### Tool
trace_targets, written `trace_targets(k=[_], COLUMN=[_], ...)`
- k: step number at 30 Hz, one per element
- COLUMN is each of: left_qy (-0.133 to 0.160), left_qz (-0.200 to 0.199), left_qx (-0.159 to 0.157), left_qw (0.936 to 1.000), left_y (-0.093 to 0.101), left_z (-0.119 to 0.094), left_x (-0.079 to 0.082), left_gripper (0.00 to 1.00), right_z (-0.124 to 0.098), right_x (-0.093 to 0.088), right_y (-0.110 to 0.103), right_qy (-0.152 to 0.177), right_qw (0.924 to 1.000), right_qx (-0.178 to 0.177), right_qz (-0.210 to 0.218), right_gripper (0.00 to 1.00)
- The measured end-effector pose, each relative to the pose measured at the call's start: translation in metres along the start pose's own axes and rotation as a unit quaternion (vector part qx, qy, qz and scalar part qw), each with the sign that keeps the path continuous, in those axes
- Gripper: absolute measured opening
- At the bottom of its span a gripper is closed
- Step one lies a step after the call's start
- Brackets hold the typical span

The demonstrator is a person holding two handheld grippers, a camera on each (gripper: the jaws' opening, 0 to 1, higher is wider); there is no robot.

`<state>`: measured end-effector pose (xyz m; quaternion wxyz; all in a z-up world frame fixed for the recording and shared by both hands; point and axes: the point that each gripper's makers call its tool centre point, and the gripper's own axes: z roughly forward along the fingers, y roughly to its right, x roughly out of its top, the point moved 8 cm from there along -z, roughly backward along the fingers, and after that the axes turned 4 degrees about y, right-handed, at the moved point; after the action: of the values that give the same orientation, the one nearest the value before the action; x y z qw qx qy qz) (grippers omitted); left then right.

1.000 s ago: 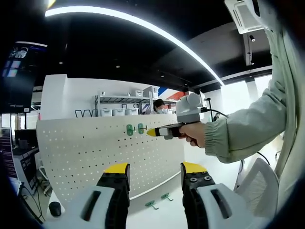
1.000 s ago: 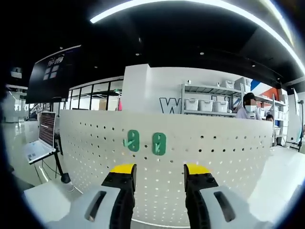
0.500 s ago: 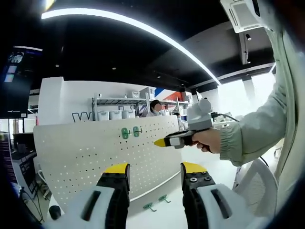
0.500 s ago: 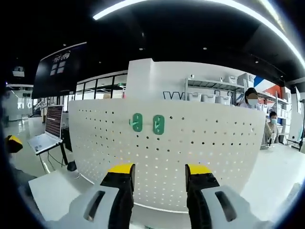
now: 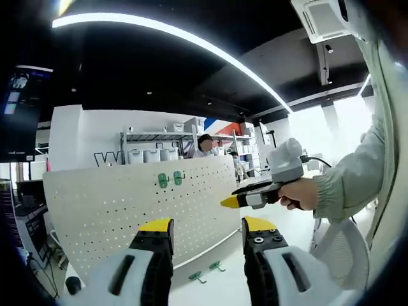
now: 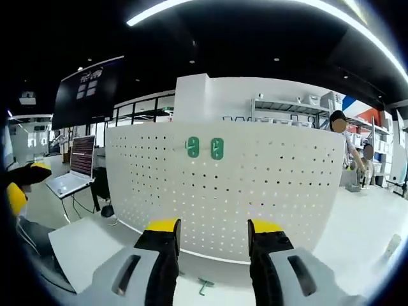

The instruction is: Insert the hook assembly into the mounting plate slot until the hook locks in place.

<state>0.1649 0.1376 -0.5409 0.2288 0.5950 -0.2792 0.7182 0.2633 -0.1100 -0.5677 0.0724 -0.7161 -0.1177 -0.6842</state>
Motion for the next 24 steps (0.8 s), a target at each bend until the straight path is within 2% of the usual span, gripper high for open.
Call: trace_targets(k=[10,24], left_qy=[-0.002,-0.005], left_qz=[0.006,0.023], left_qx=[0.013,0.018], left_qw=[0.9999,0.9996], left_y=[-0.006,-0.018], left_z=[-0.001,0.014], left_x=[0.002,0.004], left_gripper=[0.44,0.44], right_z=[-0.019,-0.035], right_x=[-0.009,-0.016], right_y=[0.003,0.019], right_qy=[-0.006,-0.011], right_qw=[0.9999,0.9996], right_qx=[0.000,-0.010], right_qz=[0.009,0.025], right_gripper=[0.41,0.41])
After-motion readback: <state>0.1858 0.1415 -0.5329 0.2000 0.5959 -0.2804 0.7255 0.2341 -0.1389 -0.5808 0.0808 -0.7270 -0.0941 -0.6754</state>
